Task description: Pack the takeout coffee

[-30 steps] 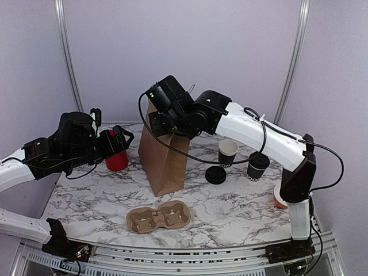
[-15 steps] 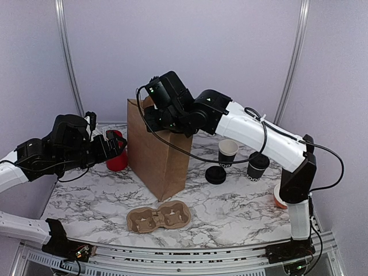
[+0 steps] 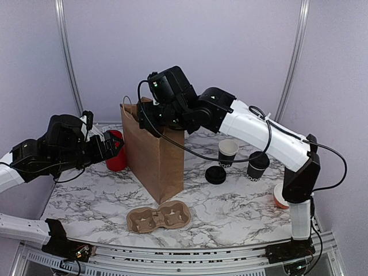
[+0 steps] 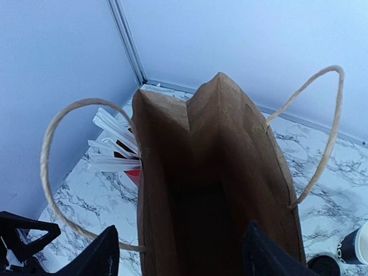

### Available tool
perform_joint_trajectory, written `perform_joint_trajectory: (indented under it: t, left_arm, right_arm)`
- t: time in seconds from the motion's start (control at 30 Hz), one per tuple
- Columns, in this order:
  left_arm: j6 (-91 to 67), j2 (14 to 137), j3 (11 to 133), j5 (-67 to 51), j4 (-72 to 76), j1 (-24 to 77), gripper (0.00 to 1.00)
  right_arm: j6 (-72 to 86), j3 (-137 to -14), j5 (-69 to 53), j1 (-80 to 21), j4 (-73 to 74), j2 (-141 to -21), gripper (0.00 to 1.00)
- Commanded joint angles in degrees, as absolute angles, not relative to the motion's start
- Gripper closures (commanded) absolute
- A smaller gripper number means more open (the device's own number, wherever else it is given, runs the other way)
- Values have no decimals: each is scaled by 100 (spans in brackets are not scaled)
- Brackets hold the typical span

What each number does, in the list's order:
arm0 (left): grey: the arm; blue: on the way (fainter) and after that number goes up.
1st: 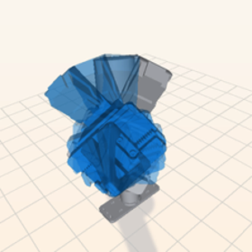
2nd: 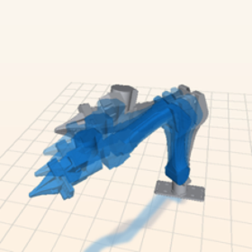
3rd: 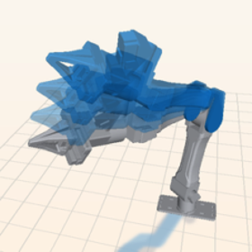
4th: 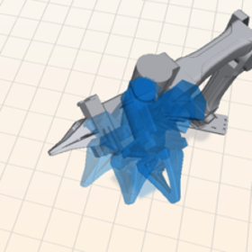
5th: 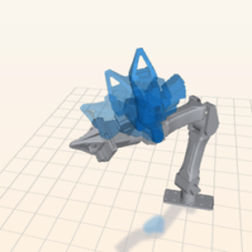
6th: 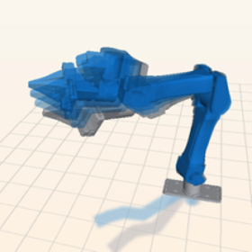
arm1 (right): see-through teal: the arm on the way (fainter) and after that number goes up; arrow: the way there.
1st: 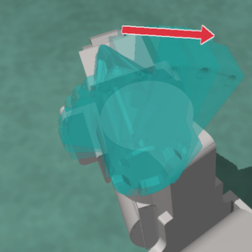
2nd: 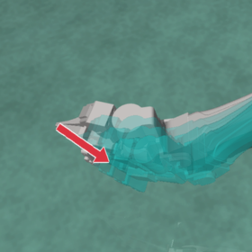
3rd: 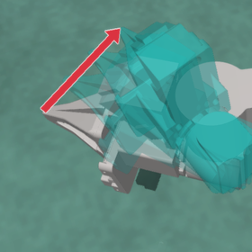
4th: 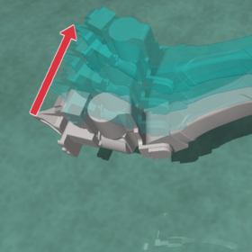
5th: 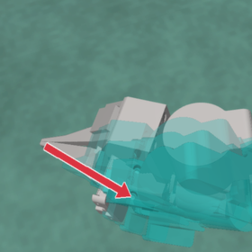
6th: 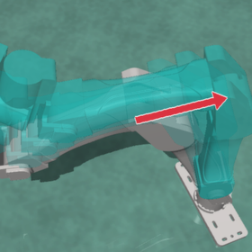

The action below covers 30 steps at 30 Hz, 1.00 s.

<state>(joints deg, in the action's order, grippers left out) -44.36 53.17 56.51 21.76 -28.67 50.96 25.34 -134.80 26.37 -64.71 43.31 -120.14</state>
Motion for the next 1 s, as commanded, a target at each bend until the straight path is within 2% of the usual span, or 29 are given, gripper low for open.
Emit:
perform_joint_trajectory:
  t: [0.0, 0.23, 0.5, 0.8, 0.97]
  left_arm:
    - [-4285, 5212, 5783, 2284, -2988, 5124, 1]
    - [-4218, 5192, 5803, 2310, -2982, 5115, 1]
    - [-4116, 5199, 5797, 2339, -2984, 5115, 1]
    - [-4111, 5046, 5588, 2260, -3017, 5115, 1]
    - [-4121, 5045, 5537, 2285, -3091, 5106, 1]
  right_arm:
    - [2471, -13363, 2329, -6496, 3944, -11522, 25]
    - [2408, -13014, 1974, -6495, 3761, -11134, 14]
    - [2384, -11936, 1766, -6497, 3540, -10325, 11]
    - [2898, -9239, 1650, -6506, 3430, -8457, 10]
    - [3559, -8034, 1662, -6776, 3431, -7958, 11]
